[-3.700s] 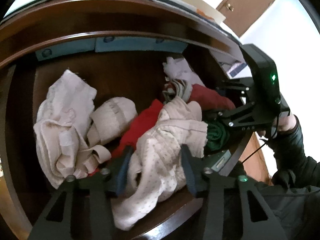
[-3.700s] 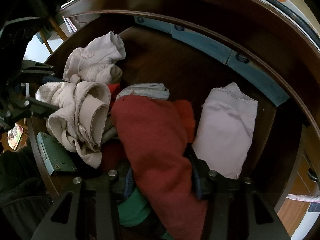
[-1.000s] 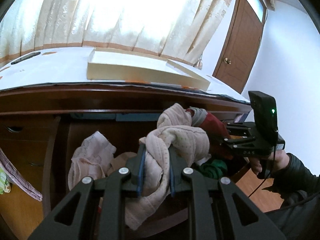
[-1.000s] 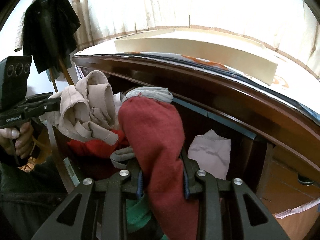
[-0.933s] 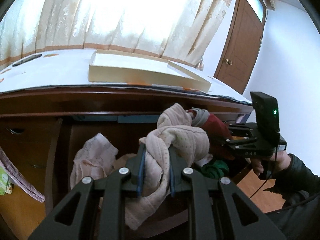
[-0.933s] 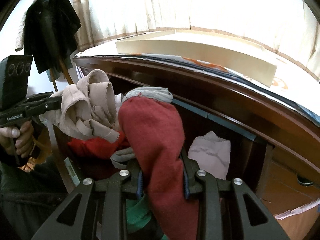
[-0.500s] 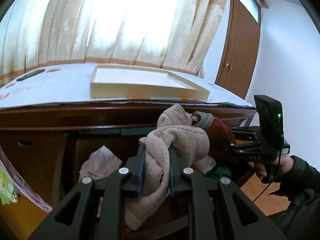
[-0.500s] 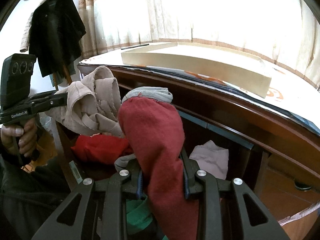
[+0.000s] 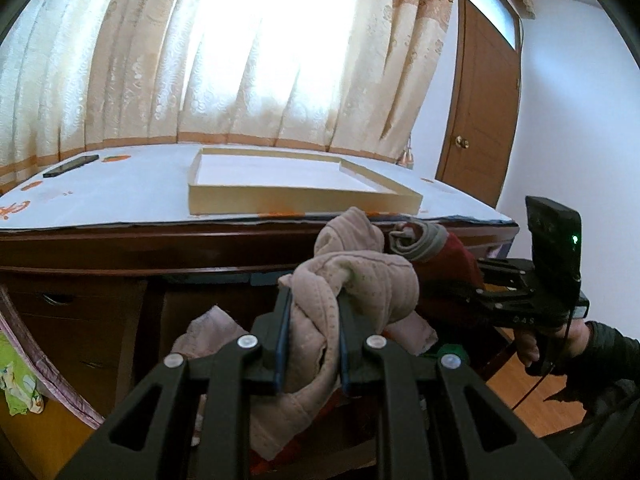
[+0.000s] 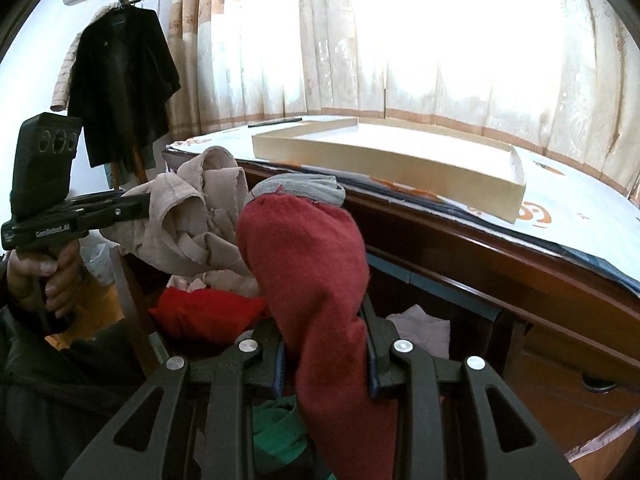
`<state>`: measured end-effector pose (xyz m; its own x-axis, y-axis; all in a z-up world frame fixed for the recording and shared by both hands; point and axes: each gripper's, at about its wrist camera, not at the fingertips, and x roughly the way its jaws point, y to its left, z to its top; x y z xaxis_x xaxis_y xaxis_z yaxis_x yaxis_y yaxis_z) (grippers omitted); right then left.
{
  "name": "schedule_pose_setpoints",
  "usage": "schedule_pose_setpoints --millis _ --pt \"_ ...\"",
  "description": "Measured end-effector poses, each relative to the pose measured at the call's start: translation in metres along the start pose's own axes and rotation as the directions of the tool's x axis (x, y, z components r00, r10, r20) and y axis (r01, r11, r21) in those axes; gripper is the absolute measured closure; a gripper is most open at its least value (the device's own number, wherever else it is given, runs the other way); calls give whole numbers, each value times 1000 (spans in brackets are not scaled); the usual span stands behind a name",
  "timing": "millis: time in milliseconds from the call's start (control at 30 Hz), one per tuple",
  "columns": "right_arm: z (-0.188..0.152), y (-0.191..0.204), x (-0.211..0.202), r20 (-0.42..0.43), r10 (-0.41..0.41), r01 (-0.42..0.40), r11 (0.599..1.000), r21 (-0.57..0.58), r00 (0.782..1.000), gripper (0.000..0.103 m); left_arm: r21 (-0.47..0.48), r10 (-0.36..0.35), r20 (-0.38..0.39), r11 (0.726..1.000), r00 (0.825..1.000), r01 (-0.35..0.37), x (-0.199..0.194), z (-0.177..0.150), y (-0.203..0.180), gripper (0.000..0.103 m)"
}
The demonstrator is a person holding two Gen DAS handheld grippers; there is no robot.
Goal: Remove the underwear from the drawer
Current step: 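Lift the beige dotted garment with the left gripper toward the tray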
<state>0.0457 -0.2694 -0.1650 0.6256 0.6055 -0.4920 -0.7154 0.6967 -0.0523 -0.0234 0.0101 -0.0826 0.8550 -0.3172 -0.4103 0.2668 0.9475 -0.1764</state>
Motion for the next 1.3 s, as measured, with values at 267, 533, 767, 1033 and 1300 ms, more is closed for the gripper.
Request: schedule_pose_setpoints --millis 267,533,767,1033,1300 --pt "-1 3 -8 61 -9 9 1000 -14 998 72 12 29 54 999 998 -30 -9 6 0 86" --pt "-4 9 -18 128 9 -2 999 -51 992 72 17 66 103 998 993 -68 -19 11 -1 86" --pt "-5 11 -24 176 20 -11 999 -53 984 72 13 92 138 995 986 -95 -24 17 0 86" --pt "-6 9 -29 209 22 -16 999 -33 978 72 10 102 155 994 983 -105 -27 21 0 86" --pt "-8 7 -31 221 19 -16 1000 -15 975 72 24 93 158 995 983 -98 -28 22 -5 86"
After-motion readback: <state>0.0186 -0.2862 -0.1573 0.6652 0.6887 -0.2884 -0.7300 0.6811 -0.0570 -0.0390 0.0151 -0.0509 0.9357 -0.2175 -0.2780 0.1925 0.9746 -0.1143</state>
